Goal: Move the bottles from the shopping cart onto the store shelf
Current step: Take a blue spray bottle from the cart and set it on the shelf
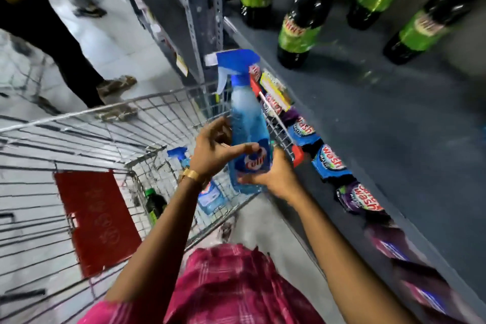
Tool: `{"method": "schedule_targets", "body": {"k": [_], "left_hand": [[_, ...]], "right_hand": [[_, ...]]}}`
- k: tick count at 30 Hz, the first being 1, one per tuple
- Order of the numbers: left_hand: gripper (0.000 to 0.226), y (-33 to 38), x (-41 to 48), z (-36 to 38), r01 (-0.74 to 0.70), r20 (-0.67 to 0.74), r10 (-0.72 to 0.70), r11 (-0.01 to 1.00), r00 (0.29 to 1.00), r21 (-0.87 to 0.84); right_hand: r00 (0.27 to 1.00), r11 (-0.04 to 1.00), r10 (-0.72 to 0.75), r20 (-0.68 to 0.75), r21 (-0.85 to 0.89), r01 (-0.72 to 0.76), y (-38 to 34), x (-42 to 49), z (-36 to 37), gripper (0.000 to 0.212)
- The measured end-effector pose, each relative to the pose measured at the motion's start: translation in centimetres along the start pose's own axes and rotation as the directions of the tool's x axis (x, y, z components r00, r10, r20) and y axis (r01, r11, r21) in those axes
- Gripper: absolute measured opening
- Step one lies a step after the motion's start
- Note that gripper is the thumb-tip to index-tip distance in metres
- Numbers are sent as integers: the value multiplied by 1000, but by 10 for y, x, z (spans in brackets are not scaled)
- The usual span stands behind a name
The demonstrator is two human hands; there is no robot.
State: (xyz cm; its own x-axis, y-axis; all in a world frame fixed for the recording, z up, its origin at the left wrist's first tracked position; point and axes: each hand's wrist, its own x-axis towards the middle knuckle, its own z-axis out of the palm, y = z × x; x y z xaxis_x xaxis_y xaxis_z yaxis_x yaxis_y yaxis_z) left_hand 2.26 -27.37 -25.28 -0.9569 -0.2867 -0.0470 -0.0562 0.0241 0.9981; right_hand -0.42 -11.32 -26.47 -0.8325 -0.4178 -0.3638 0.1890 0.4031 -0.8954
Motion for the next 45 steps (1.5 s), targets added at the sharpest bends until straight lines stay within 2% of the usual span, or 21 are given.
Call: {"method": "schedule_targets", "body": {"k": [3,5,7,9,12,13,17,19,23,26,28,33,37,41,43,45], "left_hand": [[35,43,-11,39,-104,66,107,994,992,-39],[35,63,-17,74,-154,133,162,986,978,-63],[45,79,-26,111,-195,227,198,980,954,-38],[33,85,-44,152,-216,343,228,974,911,-73],[33,86,-75,207,-159,436,215,974,874,-162],[33,80,-82,217,-128,453,193,977,871,-170],[33,72,-113,279,-127,597,158,987,786,-94],[32,70,-133,307,-173,651,154,984,743,-35],[29,59,-171,354,-230,691,133,972,710,49],[28,50,-187,375,-288,655,125,946,746,148],[24,51,-196,385,-313,641,150,938,753,148],[25,43,-202,396,-378,623,196,909,757,174],[27,38,-203,402,-406,591,208,886,779,224],[31,34,-202,410,-428,486,200,800,851,421],[30,28,-204,408,-477,480,238,742,844,471],[36,21,-206,401,-567,528,287,651,800,505]], "right_hand": [[948,975,-118,-295,144,166,-6,-33,-22,59],[884,964,-148,-444,135,229,-5,-59,-50,53],[808,954,-157,-568,124,272,-4,-88,-78,42],[740,943,-165,-652,115,312,-1,-118,-105,48],[618,902,-207,-758,97,420,9,-159,-142,47],[600,904,-203,-774,88,419,13,-170,-148,48],[441,916,-168,-882,26,401,38,-229,-186,47],[390,926,-153,-908,6,378,53,-256,-201,47],[319,936,-99,-943,21,353,87,-299,-219,49],[294,949,-73,-953,24,314,106,-314,-227,46],[286,949,-68,-956,27,315,115,-321,-233,47],[399,947,-95,-912,41,318,122,-332,-251,52],[437,936,-93,-895,70,344,126,-335,-257,57],[424,947,-24,-905,115,299,142,-329,-253,56],[402,966,10,-915,113,234,150,-327,-248,49],[417,968,41,-908,139,208,153,-326,-248,47]]}}
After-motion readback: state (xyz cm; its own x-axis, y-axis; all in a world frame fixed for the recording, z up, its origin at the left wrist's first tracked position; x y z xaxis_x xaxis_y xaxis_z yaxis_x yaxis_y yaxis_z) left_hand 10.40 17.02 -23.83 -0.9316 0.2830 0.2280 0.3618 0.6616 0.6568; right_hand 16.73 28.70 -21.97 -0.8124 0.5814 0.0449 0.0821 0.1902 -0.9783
